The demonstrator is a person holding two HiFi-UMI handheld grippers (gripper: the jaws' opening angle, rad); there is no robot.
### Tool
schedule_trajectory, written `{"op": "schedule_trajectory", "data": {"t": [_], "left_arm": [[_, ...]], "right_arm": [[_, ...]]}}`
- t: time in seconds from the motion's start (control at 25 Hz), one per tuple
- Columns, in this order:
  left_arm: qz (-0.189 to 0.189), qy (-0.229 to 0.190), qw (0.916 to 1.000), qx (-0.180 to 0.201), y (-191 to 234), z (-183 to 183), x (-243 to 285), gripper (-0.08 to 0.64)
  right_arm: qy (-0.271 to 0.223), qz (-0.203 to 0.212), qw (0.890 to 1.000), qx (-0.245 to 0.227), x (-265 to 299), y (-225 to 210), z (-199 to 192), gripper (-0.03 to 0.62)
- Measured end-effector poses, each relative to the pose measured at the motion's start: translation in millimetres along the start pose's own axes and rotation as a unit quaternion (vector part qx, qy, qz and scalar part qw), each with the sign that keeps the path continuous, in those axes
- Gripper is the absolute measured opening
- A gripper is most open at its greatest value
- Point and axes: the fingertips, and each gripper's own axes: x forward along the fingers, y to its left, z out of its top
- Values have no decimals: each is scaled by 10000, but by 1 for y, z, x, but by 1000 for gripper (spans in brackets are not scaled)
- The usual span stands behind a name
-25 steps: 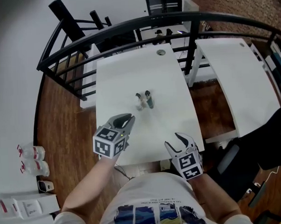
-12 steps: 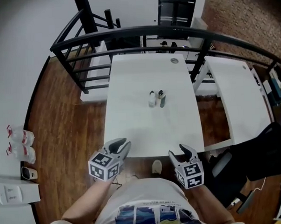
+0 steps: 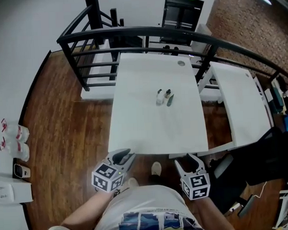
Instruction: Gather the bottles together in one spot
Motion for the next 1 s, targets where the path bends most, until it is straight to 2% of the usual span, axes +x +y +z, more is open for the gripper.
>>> {"op": "schedule_trajectory", "data": {"t": [0.2,0.32,0.52,0.76,1.0], "left_arm": [[-126,-110,9998,-95,-7,-9,-13,69],[-142,-187,9996,-125,-7,-13,-22,77],[-88,-207,9997,-58,-8,-18,-37,84],[-81,-212,9997,-25,-8,-28,-52,84],[31,-264,9996,-17,-2,-35,-69,84]], "right_arm": [[-59,-122,9999,95,-13,8,-5,242],[-202,-49,9997,106,-18,16,-3,242],[-167,86,9986,500,-24,22,-8,244],[41,-193,9986,487,-27,22,-19,244],[130,-135,9990,394,-26,36,-21,244]]}}
